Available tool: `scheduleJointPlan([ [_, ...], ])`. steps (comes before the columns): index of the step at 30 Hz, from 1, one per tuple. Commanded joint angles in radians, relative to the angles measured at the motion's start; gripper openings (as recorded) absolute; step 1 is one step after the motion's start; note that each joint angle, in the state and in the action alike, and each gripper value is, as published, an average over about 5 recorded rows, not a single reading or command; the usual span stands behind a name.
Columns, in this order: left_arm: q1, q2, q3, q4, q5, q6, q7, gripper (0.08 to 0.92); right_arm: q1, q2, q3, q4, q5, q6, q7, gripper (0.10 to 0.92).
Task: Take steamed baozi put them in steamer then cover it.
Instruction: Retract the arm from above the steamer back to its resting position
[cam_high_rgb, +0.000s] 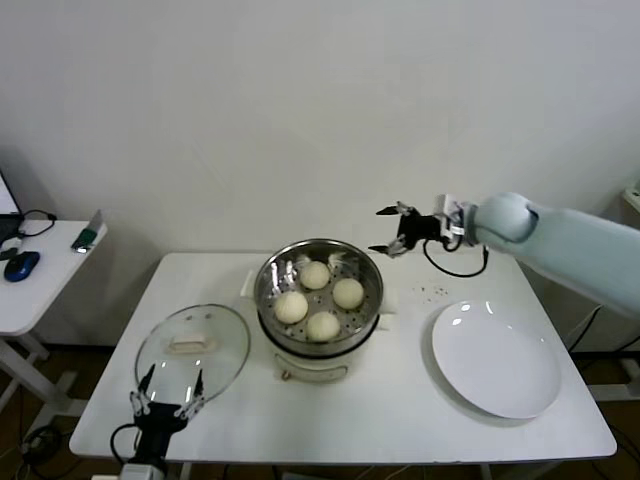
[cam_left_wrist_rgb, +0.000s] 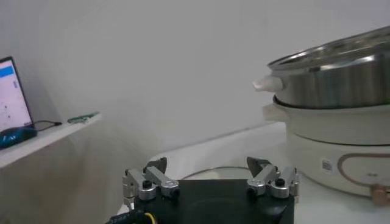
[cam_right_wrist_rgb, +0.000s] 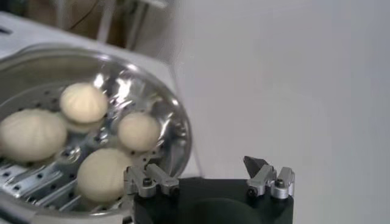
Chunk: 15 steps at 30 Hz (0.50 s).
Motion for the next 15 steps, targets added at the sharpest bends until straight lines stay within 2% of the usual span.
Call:
scheduleJointPlan([
  [1, -0.005, -0.006, -0.022, -0.014, 0.074, 0.021, 0.014, 0.823, -0.732, -0.184, 0.808, 0.140, -0.073, 0.064, 0.189, 0.823],
  [6, -0.005, -0.011, -0.022, -0.033, 0.128, 0.041, 0.016, 0.823, -0.981, -0.147, 1.059, 0.180, -0.073, 0.082, 0.217, 0.823],
  [15, -0.045, 0.003, -0.066, -0.048, 0.423, 0.096, 0.012, 0.823, -1.395, 0.083, 1.513, 0.259, -0.128, 0.058, 0.230, 0.823],
])
